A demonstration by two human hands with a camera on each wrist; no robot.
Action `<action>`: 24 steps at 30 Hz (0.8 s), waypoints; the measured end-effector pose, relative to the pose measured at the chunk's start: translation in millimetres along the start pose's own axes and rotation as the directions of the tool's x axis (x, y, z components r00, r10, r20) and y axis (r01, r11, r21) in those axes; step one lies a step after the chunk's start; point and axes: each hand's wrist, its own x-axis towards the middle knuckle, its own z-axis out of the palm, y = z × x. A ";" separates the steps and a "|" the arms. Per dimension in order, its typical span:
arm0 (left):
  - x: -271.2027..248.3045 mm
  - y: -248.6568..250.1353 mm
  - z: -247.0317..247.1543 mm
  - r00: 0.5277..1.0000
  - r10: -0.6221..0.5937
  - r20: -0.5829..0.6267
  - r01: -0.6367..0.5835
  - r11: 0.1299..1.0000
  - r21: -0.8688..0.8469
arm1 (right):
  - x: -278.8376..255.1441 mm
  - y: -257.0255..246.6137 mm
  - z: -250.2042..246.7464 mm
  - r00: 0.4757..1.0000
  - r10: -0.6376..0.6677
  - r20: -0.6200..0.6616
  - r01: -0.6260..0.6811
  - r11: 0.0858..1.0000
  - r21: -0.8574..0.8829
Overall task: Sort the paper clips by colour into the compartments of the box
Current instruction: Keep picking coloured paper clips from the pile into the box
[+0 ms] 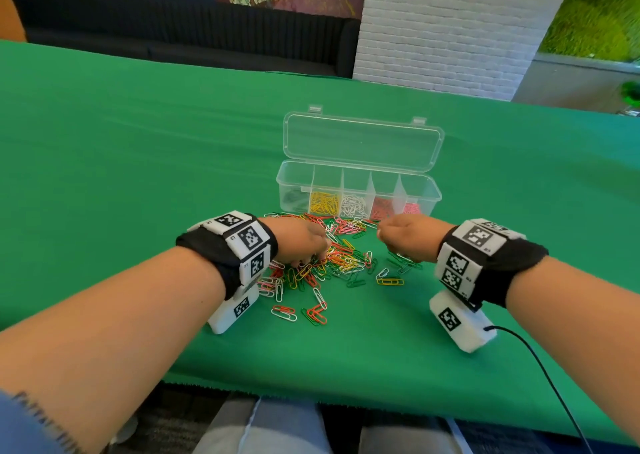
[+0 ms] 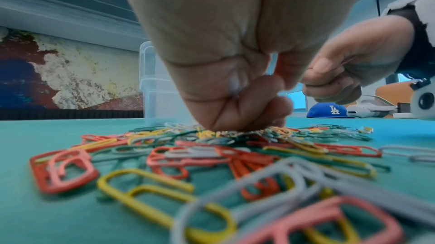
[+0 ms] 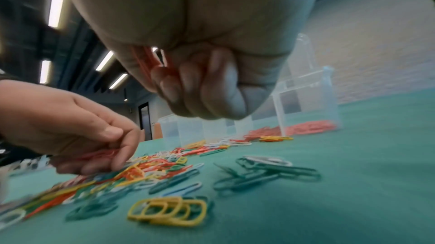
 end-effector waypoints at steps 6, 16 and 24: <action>5.6 -0.5 -13.5 0.997 -0.077 0.016 0.076 0.894 -0.441 | 10.4 17.7 -2.0 0.990 0.073 0.125 -0.114 0.923 0.367; 33.2 52.8 -39.0 1.000 -0.001 0.030 0.024 0.649 -0.761 | 18.5 37.1 -50.3 0.980 0.153 0.130 -0.186 0.453 0.872; 82.1 119.3 -47.1 0.999 -0.031 -0.007 0.008 0.435 -0.900 | 45.8 67.5 -88.6 0.941 0.337 0.018 -0.094 0.210 0.973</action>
